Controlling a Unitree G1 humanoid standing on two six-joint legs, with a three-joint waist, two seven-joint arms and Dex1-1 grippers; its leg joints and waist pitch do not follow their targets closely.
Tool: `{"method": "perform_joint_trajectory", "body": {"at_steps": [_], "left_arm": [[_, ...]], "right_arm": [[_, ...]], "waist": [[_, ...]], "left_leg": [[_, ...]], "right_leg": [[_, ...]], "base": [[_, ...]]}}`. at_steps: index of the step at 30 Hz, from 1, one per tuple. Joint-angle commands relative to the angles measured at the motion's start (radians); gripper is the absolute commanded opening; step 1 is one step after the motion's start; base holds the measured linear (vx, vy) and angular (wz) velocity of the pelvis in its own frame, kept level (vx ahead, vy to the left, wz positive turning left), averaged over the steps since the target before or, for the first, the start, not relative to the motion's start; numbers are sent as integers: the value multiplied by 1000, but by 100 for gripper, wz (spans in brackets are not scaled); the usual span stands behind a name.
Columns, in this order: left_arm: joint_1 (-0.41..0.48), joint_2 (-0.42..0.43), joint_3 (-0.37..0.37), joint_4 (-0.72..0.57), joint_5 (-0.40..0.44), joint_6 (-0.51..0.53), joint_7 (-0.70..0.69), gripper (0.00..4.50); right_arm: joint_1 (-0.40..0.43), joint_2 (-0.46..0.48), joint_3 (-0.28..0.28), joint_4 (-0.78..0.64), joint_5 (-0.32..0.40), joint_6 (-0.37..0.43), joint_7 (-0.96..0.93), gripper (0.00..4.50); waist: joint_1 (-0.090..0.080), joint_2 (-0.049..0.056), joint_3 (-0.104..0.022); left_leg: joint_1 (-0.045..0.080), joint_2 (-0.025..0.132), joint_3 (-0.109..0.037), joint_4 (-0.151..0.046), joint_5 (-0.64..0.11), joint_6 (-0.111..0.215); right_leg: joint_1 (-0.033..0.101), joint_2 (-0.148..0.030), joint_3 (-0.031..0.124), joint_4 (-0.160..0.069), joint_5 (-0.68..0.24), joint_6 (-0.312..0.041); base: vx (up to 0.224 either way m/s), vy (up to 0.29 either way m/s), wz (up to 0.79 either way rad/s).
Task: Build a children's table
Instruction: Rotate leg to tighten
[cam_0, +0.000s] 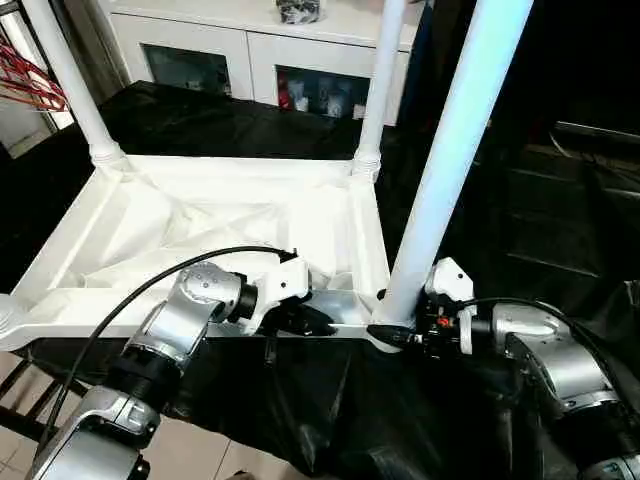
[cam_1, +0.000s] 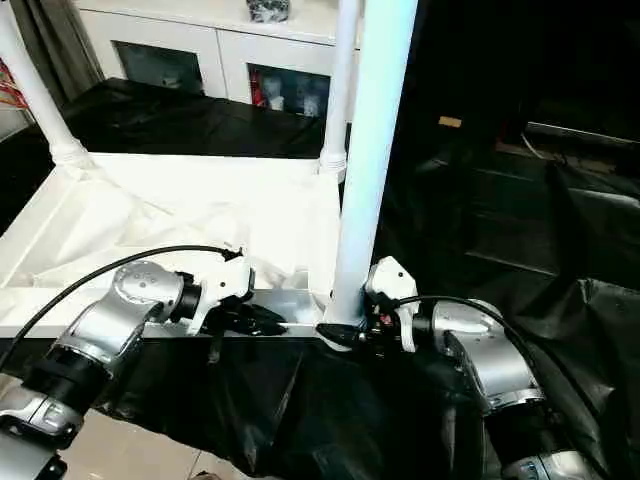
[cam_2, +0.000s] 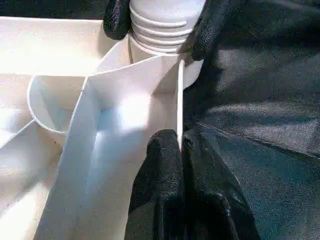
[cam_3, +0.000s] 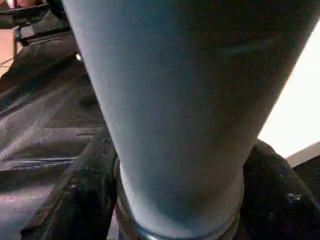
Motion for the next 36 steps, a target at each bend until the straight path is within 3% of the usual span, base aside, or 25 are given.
{"method": "perform_joint_trajectory", "body": {"at_steps": [1, 4, 8, 9, 10, 11, 12, 13, 14, 15, 17, 18, 19, 22, 23, 24, 32, 33, 34, 36], "left_arm": [[-21, -59, 2, 34, 28, 21, 126, 0], [-51, -109, 12, 71, 48, 43, 228, 0], [-103, -183, 23, 134, 79, 82, 385, 0], [-106, -188, 24, 138, 80, 84, 393, 0], [-139, -234, 35, 183, 93, 97, 482, 0], [-146, -245, 39, 195, 97, 98, 506, 0], [-163, -274, 44, 218, 103, 98, 552, 0], [-167, -281, 44, 223, 105, 96, 562, 0], [-167, -290, 36, 224, 109, 85, 558, 0], [-163, -294, 25, 219, 111, 68, 540, 0], [-161, -293, 22, 218, 112, 60, 533, 0], [-157, -288, 16, 213, 111, 47, 512, 0], [-150, -279, 9, 204, 110, 32, 491, 0], [-136, -253, -2, 197, 103, -1, 435, 0], [-134, -250, -3, 197, 102, -6, 429, 0], [-125, -231, -9, 189, 99, -23, 394, 0], [-103, -159, -25, 159, 82, -61, 256, 0], [-102, -146, -27, 156, 79, -67, 233, 0], [-102, -136, -29, 155, 77, -72, 215, 0], [-101, -119, -32, 151, 73, -80, 185, 0]], "right_arm": [[-3, 75, -8, 40, -29, 0, -155, 279], [-17, 137, -36, 104, -67, -22, -310, 277], [-51, 232, -80, 198, -88, -26, -524, 277], [-55, 237, -82, 203, -90, -27, -537, 277], [-94, 290, -104, 270, -126, -35, -689, 277], [-104, 303, -110, 286, -133, -38, -724, 277], [-134, 341, -130, 323, -132, -44, -794, 277], [-142, 350, -133, 331, -132, -48, -805, 277], [-156, 363, -132, 342, -132, -67, -812, 277], [-164, 368, -132, 345, -123, -85, -783, 346], [-166, 368, -135, 345, -117, -89, -766, 346], [-165, 364, -138, 341, -109, -87, -746, 352], [-162, 355, -136, 331, -107, -83, -730, 382], [-153, 313, -123, 308, -109, -92, -667, 394], [-152, 307, -121, 306, -110, -95, -658, 401], [-142, 272, -104, 287, -114, -104, -604, 413], [-59, 126, -45, 137, -73, -96, -296, 413], [-47, 104, -39, 113, -58, -89, -249, 398], [-40, 86, -34, 98, -47, -84, -214, 378], [-30, 58, -27, 75, -30, -77, -164, 378]], "waist": [[0, -13, -60], [-2, -16, -58], [-9, -11, -57], [-9, -14, -58], [-11, -8, -56], [-13, -4, -56], [-12, -9, -61], [-12, -2, -59], [-12, -5, -60], [-8, -1, -64], [-8, -2, -66], [-7, 0, -68], [-7, 2, -68], [-6, 2, -68], [-5, 6, -68], [-7, 3, -66], [2, 9, -64], [4, 18, -63], [4, 12, -63], [7, 16, -63]], "left_leg": [[7, 60, -16, -68, -143, 79], [9, 57, -21, -71, -181, 40], [14, 55, -22, -73, -214, 22], [15, 53, -21, -72, -219, 19], [15, 53, -20, -73, -222, 15], [16, 53, -22, -74, -227, 7], [15, 51, -24, -74, -219, 4], [15, 52, -22, -73, -220, 7], [13, 51, -23, -73, -220, 9], [9, 51, -22, -71, -196, 27], [7, 52, -22, -69, -178, 40], [4, 52, -21, -67, -148, 59], [4, 52, -21, -67, -143, 64], [5, 53, -20, -66, -150, 77], [5, 53, -21, -66, -155, 76], [6, 54, -21, -67, -167, 75], [6, 57, -20, -67, -189, 91], [9, 58, -22, -67, -193, 86], [8, 57, -20, -67, -195, 84], [9, 58, -22, -68, -206, 80]], "right_leg": [[47, -81, 52, -67, -195, -239], [50, -84, 51, -77, -300, -205], [42, -83, 52, -83, -336, -195], [43, -83, 51, -87, -354, -185], [39, -82, 52, -89, -352, -184], [37, -81, 52, -88, -354, -184], [45, -82, 49, -86, -338, -181], [40, -82, 52, -88, -317, -188], [44, -82, 50, -86, -311, -189], [49, -83, 51, -80, -253, -196], [51, -81, 51, -75, -209, -205], [55, -81, 51, -68, -146, -222], [56, -81, 50, -66, -134, -227], [58, -81, 49, -67, -129, -240], [58, -81, 49, -66, -134, -240], [57, -81, 49, -69, -149, -240], [56, -80, 50, -73, -188, -234], [54, -82, 50, -73, -192, -237], [55, -80, 50, -74, -196, -237], [56, -81, 49, -75, -206, -236]], "base": [[0, 0, 0], [0, 0, 0], [0, 0, 0], [0, 0, 0], [0, 0, 0], [0, 0, 0], [0, 0, 0], [0, 0, 0], [0, 0, 0], [0, 0, 0], [0, 0, 0], [0, 0, 0], [0, 0, 0], [0, 0, 0], [0, 0, 0], [0, 0, 0], [0, 0, 0], [0, 0, 0], [0, 0, 0], [0, 0, 0]]}}
